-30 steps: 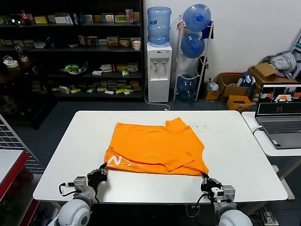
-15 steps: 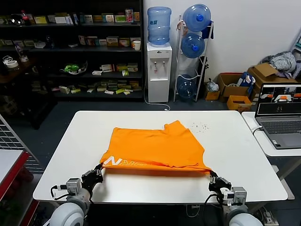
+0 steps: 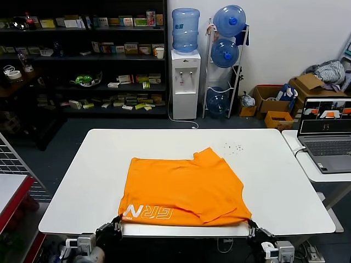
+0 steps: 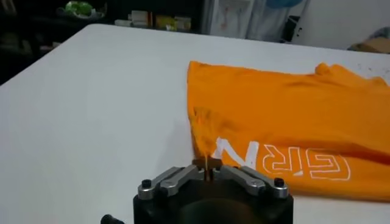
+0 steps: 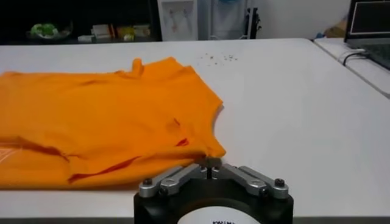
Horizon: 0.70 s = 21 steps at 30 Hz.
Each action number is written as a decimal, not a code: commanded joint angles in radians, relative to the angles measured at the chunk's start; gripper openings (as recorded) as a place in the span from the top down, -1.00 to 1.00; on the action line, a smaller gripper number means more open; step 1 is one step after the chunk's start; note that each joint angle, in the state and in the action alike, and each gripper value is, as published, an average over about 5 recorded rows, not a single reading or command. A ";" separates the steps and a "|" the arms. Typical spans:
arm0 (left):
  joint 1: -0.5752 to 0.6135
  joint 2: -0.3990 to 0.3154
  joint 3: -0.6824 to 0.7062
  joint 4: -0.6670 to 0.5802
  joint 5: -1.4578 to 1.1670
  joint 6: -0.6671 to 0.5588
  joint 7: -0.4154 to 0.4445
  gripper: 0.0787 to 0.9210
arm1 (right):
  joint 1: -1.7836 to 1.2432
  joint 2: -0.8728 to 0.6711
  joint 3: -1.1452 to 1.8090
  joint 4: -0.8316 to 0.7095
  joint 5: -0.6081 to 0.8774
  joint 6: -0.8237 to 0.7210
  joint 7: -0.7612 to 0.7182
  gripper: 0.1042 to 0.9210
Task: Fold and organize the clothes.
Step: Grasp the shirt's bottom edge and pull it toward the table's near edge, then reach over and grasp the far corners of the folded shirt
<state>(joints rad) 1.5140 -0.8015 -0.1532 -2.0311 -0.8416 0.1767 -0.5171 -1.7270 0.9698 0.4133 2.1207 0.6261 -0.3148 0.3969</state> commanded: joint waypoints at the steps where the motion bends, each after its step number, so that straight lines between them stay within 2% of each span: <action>1: 0.027 0.014 -0.024 -0.037 -0.005 0.019 -0.015 0.61 | -0.038 -0.023 0.040 0.033 0.004 0.009 0.011 0.60; 7: -0.107 0.036 -0.050 -0.036 -0.053 0.026 -0.001 0.20 | 0.137 -0.080 0.091 0.027 0.117 0.023 -0.015 0.17; 13: -0.334 0.017 -0.015 0.058 -0.117 0.030 0.036 -0.21 | 0.473 -0.101 0.002 -0.122 0.229 -0.007 -0.014 -0.25; 16: -0.460 -0.005 0.018 0.164 -0.136 0.032 0.093 -0.42 | 0.654 -0.076 -0.090 -0.261 0.249 -0.027 -0.015 -0.46; 21: -0.671 -0.102 0.078 0.448 -0.147 0.050 0.174 -0.71 | 0.930 0.019 -0.265 -0.538 0.240 -0.052 -0.041 -0.72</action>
<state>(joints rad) 1.2551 -0.7999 -0.1521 -1.9571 -0.9338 0.2072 -0.4675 -1.2663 0.9224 0.3494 1.9281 0.8034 -0.3353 0.3758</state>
